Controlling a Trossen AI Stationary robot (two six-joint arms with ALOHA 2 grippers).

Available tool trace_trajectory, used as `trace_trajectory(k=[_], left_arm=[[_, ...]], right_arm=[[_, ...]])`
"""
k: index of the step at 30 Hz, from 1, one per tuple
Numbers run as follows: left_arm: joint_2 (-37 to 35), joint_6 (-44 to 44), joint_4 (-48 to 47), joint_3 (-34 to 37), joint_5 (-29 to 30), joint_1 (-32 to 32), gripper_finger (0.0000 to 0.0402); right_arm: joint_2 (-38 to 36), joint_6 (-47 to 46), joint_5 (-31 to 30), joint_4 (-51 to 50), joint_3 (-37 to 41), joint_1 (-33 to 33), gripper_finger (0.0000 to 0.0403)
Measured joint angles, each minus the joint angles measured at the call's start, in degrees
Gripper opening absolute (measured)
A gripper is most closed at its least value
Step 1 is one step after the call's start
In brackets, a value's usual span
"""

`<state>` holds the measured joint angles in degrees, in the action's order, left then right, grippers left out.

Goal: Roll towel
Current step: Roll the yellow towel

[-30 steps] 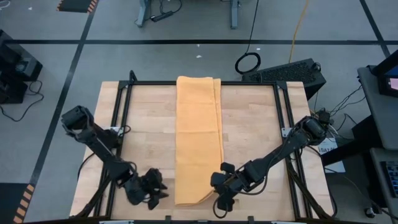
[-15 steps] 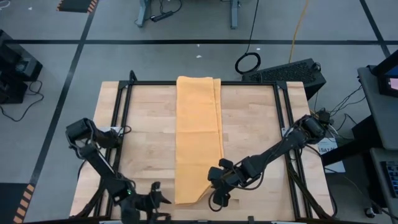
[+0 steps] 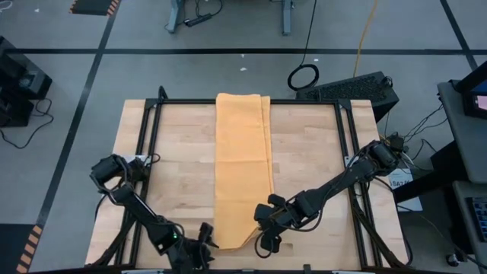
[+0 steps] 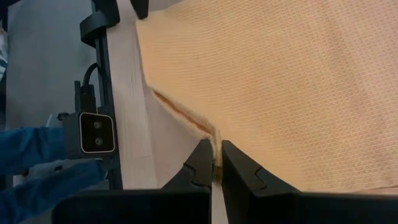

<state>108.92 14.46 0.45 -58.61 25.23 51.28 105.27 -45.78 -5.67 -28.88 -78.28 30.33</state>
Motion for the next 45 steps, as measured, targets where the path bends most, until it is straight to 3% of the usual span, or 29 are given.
trace_trajectory(k=[4, 12, 19, 24, 29, 34, 40, 45], left_arm=[[0.0, -6.21, -0.53, 0.0, -3.23, -0.32, 0.0212], [0.0, -10.23, -3.59, 0.02, -2.2, -0.25, 0.0212], [-0.39, 9.92, -6.13, 0.04, 1.68, 1.44, 0.0212], [-1.38, 13.49, -4.47, 0.04, 3.74, 3.25, 0.0212], [-1.44, 7.0, -5.19, 0.04, 4.34, 3.98, 0.0212], [-1.32, -5.69, -5.47, 0.04, 6.93, 3.47, 0.0212], [1.16, -15.78, -5.38, 0.04, 6.26, 0.9, 0.0212], [1.73, -19.74, -5.21, 0.02, 2.25, -0.18, 0.0212]], right_arm=[[0.0, -0.02, 0.02, 0.01, 0.0, 0.01, 0.0004], [0.0, 1.3, 0.0, 0.33, 0.0, 0.21, 0.0004], [-0.02, 2.93, -0.06, 0.56, 0.0, 0.92, 0.0004], [-0.02, 3.1, -0.34, 3.4, -0.02, 2.33, 0.0004], [-0.04, 3.02, -0.35, 5.57, -0.02, 3.29, 0.0004], [-0.04, 2.72, -0.35, 5.54, -0.02, 3.54, 0.0004], [-0.04, 3.13, -0.45, 5.51, -0.02, 3.54, 0.0004], [-0.04, 3.58, -0.42, 5.3, -0.02, 3.54, 0.0004]])
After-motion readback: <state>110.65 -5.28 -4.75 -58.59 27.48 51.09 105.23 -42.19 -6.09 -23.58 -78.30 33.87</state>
